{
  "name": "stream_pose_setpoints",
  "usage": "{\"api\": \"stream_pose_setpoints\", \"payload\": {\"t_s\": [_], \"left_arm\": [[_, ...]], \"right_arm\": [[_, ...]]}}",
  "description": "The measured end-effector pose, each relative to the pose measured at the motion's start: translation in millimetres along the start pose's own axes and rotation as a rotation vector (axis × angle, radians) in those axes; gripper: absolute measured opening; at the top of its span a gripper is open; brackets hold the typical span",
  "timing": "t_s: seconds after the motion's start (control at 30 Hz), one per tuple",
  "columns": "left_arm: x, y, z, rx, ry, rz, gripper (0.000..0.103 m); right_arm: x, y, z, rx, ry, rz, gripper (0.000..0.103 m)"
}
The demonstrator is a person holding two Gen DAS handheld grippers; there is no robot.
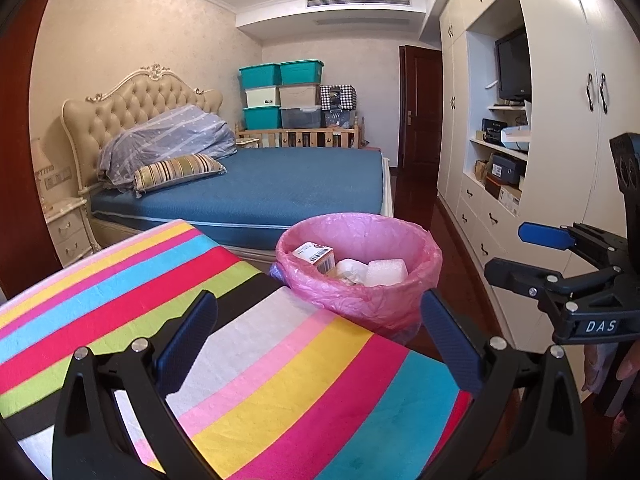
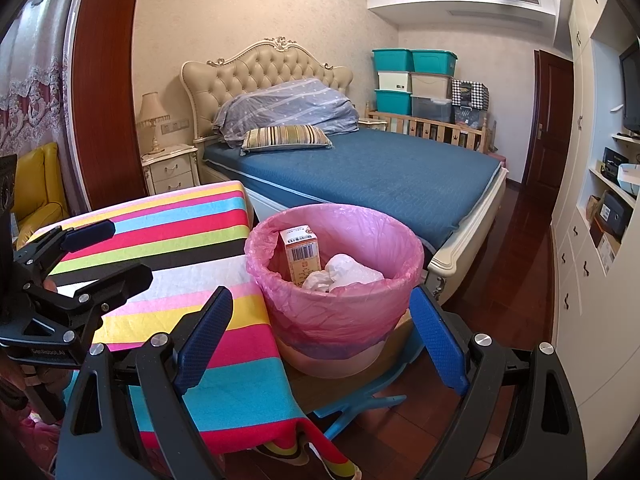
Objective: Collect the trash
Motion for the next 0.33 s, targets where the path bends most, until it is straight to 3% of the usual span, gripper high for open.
{"api": "stream_pose_setpoints", "payload": {"t_s": [0.2,0.33], "left_arm": [[-14,1,1,-0.035,-0.027,0.032,0.098],[-59,-5,17,-0.078,0.031,0.097,0.098]], "right_arm": [[-5,0,0,-0.005,0.002,0.01,0.085],[-21,1,-3,-0.016,0.026,0.035,0.085]]}}
Point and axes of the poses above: each gripper's, at about its wrist camera, not at the fingertips, and z roughly against the way its jaws point, x to its right, y to its top, the point moved 4 cm from there along -z, roughly the way its jaws point, and after that the axes turned 13 degrees about -x, right-handed, at the moved point
